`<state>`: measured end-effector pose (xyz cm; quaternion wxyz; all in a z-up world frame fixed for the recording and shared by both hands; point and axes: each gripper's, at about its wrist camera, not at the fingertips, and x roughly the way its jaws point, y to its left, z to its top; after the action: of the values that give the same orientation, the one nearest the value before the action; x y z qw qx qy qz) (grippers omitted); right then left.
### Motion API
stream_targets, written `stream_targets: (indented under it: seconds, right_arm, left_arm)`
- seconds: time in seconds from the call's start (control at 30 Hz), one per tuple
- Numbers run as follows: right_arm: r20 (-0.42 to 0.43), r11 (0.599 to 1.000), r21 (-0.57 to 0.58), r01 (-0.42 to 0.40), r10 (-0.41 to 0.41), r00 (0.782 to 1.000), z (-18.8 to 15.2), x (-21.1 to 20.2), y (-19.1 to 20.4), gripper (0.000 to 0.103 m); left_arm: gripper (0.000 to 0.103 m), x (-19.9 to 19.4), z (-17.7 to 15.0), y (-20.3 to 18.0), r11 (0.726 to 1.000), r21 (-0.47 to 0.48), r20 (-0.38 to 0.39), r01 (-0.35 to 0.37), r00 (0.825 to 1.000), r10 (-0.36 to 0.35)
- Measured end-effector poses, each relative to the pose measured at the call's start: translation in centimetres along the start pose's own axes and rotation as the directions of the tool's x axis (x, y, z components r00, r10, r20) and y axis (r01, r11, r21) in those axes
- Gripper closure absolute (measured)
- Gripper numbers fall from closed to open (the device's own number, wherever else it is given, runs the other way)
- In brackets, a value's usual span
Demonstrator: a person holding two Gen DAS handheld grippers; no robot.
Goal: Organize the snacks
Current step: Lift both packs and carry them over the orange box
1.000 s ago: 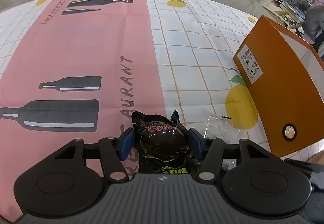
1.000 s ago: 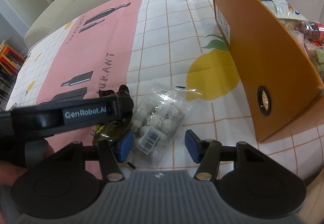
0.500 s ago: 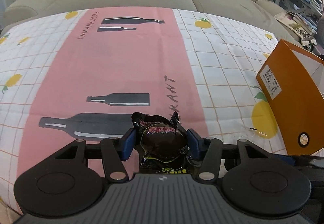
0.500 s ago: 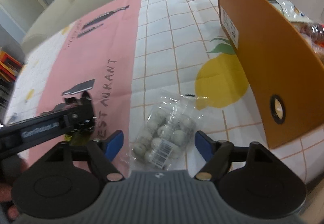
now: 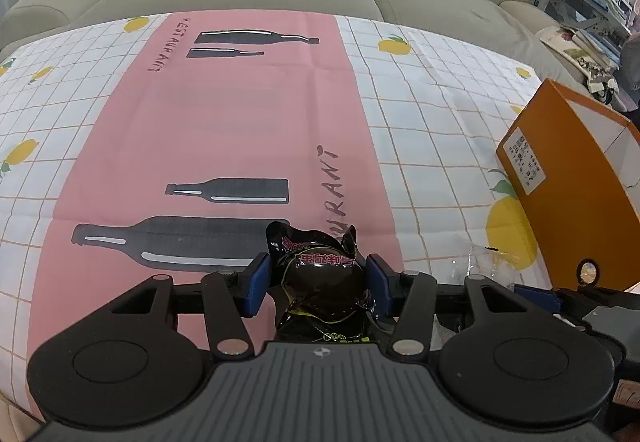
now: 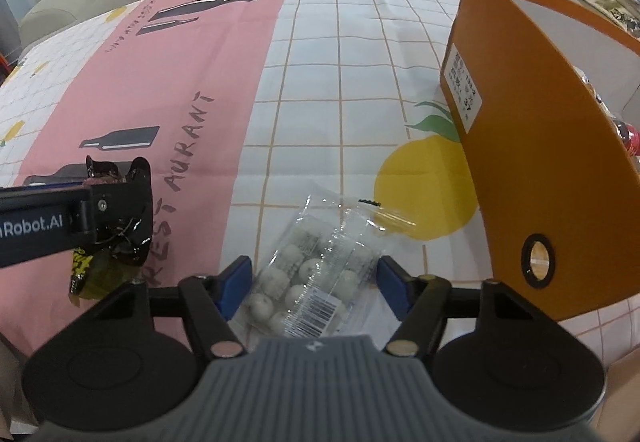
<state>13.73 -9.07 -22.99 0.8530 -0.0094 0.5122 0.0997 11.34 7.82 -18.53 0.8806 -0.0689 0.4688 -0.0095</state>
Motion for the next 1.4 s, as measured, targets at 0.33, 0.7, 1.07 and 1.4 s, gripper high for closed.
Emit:
stream_targets:
  seconds: [0.33,0.7,1.07,1.4]
  right_arm:
    - [0.065,0.993,0.055,-0.104,0.101,0.993,1.4,-2.7,-1.6,0.044]
    - [0.195,0.981,-0.033,-0.191,0.194,0.962,3.8,-10.1,-3.5,0.045]
    - [0.278,0.983,-0.075,-0.17,0.184,0.943,5.4,-16.5,-11.5,0.046]
    - [0.305,0.994,-0.092,-0.064,0.089,0.948,6.9,-18.7,-19.9,0.047]
  left_arm:
    - [0.044,-2.2,1.3,0.0,0.998,-0.056,0.04,0.027,0.999,-0.025]
    - [0.044,-6.8,4.6,-2.7,0.992,-0.064,0.141,0.107,0.985,-0.097]
    - [0.044,-9.1,8.8,-10.6,0.967,0.035,0.164,0.253,0.953,-0.256]
    - [0.044,-5.4,11.6,-20.6,0.922,0.171,0.053,0.348,0.931,-0.361]
